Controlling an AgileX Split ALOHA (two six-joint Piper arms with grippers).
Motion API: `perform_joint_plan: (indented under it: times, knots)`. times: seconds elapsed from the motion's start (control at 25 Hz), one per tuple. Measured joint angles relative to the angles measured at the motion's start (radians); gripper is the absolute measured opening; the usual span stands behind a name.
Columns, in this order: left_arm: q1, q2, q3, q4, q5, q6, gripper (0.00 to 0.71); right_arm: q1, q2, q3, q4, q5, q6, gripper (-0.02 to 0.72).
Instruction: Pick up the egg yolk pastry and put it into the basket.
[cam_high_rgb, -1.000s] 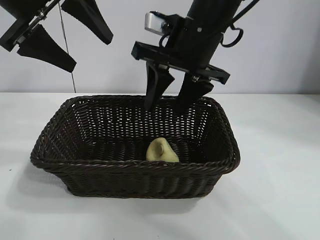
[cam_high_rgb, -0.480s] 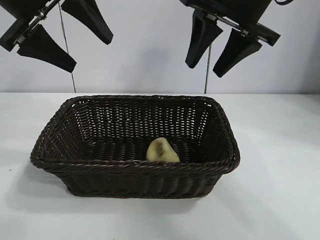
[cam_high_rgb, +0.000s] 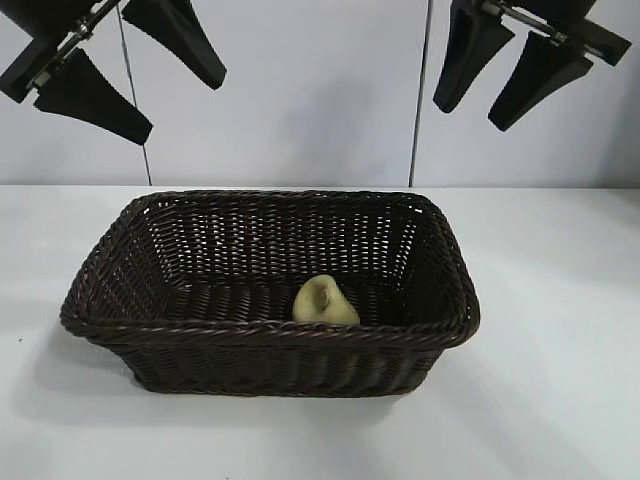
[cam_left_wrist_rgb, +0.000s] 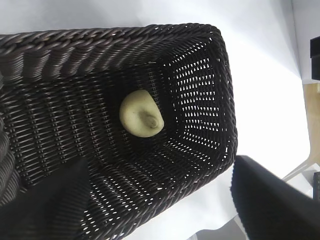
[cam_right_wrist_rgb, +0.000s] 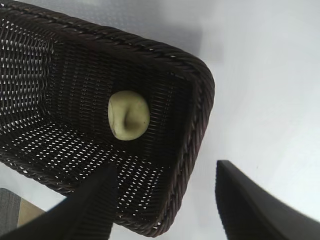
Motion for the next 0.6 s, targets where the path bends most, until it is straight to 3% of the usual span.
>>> perform_joint_plan:
  times: [0.6]
  knots:
    - [0.0, 0.0, 0.0, 0.001, 0.0, 0.0, 0.567, 0.0, 0.0, 0.0, -0.006, 0.001, 0.0, 0.423]
